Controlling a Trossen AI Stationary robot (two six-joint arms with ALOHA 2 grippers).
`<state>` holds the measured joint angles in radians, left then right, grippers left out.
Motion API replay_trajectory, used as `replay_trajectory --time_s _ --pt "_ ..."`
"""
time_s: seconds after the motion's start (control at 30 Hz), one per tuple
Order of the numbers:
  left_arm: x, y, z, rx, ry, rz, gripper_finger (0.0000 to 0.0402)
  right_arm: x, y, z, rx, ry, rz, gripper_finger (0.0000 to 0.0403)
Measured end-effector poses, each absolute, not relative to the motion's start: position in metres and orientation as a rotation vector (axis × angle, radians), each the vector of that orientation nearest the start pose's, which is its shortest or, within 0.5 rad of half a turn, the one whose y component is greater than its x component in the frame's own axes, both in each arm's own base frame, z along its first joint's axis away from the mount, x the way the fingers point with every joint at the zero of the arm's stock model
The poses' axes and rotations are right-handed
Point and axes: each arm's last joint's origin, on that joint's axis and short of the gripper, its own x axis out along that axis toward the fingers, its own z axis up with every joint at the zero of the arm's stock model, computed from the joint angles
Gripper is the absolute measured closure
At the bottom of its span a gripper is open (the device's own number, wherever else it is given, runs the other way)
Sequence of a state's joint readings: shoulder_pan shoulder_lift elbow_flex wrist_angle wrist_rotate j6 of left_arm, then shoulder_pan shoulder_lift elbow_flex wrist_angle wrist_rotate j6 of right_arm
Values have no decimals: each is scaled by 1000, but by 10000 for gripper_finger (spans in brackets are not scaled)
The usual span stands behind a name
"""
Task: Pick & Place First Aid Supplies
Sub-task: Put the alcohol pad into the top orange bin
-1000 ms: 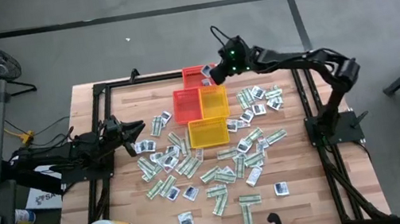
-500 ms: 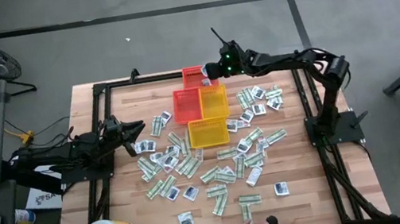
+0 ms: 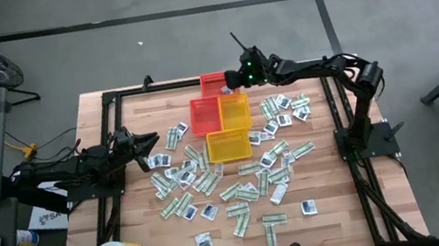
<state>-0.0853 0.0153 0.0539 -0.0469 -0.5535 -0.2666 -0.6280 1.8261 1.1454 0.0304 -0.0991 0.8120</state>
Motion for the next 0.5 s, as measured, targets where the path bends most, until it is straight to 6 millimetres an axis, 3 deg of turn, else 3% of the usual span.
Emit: replay_trajectory --time_s 0.23,0.5 --pt "92 7 176 -259 -55 466 328 328 -204 214 977 394 -540 277" --pt "92 7 176 -259 -54 466 328 341 -157 230 844 488 -232 277"
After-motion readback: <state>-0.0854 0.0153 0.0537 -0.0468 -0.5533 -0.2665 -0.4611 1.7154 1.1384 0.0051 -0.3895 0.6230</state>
